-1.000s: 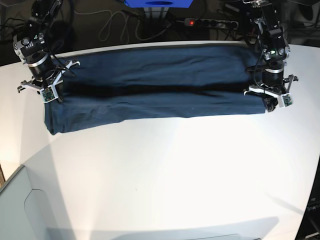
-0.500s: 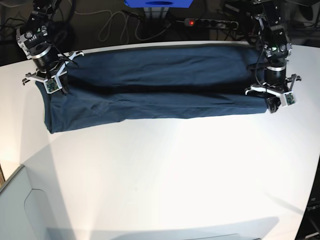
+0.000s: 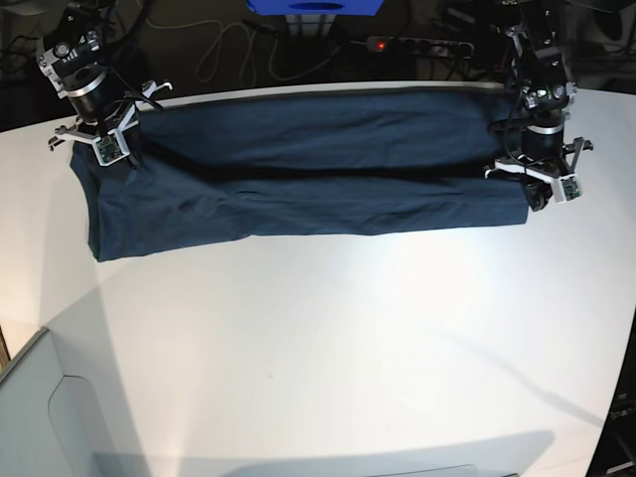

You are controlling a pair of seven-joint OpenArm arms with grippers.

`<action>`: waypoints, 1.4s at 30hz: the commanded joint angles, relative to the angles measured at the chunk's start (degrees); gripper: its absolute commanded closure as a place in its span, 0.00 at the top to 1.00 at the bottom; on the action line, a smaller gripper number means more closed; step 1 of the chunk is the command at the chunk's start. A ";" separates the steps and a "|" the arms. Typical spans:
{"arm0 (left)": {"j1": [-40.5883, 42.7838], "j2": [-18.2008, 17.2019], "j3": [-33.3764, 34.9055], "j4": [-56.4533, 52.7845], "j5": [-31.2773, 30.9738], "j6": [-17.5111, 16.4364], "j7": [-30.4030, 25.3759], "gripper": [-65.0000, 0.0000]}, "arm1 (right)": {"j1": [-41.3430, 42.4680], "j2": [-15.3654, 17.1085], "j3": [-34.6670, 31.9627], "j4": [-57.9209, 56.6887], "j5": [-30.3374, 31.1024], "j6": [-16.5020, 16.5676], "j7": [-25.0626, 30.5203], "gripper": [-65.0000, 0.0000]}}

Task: Fold the T-shirt properly
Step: 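Drag the folded shirt edge toward the robot with both grippers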

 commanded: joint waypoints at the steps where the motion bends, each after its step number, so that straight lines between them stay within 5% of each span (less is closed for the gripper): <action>1: -0.07 -0.61 -0.33 1.00 -0.12 0.32 -1.51 0.00 | -0.61 0.30 0.25 0.95 1.03 0.89 1.61 0.00; 42: 0.55 -0.61 -0.15 0.91 -0.12 0.32 -1.16 0.00 | -2.37 -1.02 0.43 -2.13 4.11 0.89 1.43 0.00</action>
